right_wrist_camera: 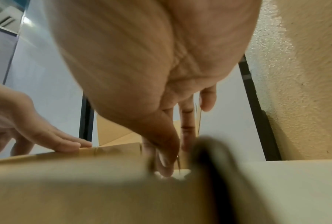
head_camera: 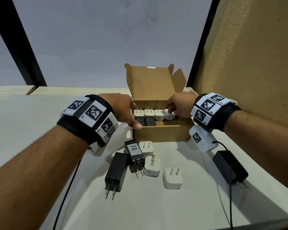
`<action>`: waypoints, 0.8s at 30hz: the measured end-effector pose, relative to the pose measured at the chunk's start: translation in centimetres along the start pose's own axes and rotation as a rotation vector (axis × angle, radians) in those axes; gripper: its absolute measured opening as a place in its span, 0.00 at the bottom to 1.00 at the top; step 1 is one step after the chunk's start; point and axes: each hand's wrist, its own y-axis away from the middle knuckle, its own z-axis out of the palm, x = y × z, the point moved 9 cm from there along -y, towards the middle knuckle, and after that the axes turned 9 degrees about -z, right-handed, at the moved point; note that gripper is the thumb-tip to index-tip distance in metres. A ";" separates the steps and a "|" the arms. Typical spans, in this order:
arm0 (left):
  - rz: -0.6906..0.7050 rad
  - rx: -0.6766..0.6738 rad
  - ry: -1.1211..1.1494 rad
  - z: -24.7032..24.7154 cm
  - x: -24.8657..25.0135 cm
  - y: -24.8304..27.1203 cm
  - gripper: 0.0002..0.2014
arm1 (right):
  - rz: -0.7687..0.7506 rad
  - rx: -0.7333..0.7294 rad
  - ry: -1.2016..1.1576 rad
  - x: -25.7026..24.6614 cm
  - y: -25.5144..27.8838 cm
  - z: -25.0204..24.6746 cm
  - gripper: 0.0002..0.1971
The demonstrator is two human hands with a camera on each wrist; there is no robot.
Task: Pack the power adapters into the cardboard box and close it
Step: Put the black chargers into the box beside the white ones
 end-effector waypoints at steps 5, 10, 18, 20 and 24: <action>-0.005 -0.007 0.018 0.0 -0.2 0.2 0.47 | -0.100 0.142 -0.158 0.0 2.9 -2.9 0.19; -0.007 -0.014 0.038 -0.1 -0.1 0.3 0.48 | -0.038 0.256 -0.265 3.0 9.0 -3.0 0.07; -0.042 -0.028 0.070 -0.2 -0.4 0.8 0.47 | 0.116 -0.120 -0.264 5.6 15.5 5.1 0.26; -0.063 -0.035 0.049 -0.2 -0.2 0.9 0.46 | 0.126 -0.202 -0.254 5.2 16.1 6.1 0.30; -0.076 -0.041 0.038 -0.1 0.3 1.2 0.44 | 0.107 -0.239 -0.215 4.0 16.1 7.1 0.28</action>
